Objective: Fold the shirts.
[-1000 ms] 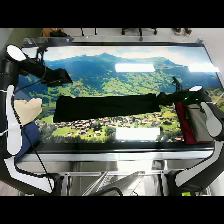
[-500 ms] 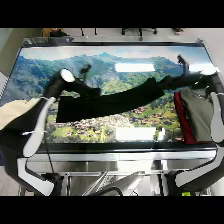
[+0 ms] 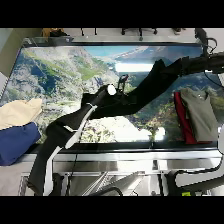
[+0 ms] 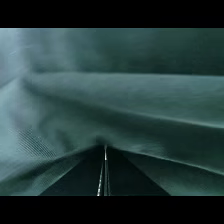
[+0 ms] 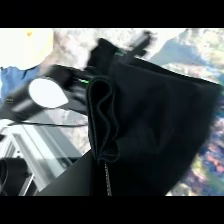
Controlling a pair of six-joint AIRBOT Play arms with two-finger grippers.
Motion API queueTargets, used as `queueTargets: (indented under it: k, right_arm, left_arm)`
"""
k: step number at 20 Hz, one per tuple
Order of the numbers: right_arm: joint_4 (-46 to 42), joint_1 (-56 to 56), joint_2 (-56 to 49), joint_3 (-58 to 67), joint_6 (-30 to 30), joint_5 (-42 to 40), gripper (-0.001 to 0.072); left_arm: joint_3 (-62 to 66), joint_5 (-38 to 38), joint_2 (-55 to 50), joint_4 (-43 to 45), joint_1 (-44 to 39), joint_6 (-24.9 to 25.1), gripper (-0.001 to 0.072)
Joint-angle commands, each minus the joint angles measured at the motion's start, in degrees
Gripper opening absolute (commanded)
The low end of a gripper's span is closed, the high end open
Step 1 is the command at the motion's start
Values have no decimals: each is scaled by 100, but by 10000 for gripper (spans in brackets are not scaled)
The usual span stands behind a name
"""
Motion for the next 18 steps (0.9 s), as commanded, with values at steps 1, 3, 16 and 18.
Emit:
queueTargets:
  k: [1,3,16,18]
  right_arm:
    - [24,0,72,50,61,129,25]
    - [26,11,48,48,63,122,25]
    - [-42,2946,-605,-195,225,-2031,26]
    - [-125,3657,-1043,-203,225,-2570,26]
  left_arm:
    - [568,-85,-369,-321,-188,-284,23]
    - [555,-601,-179,-649,24,-162,23]
    - [157,-3543,5401,-2120,3954,1440,22]
    - [149,-3727,5829,-2107,4413,1543,22]
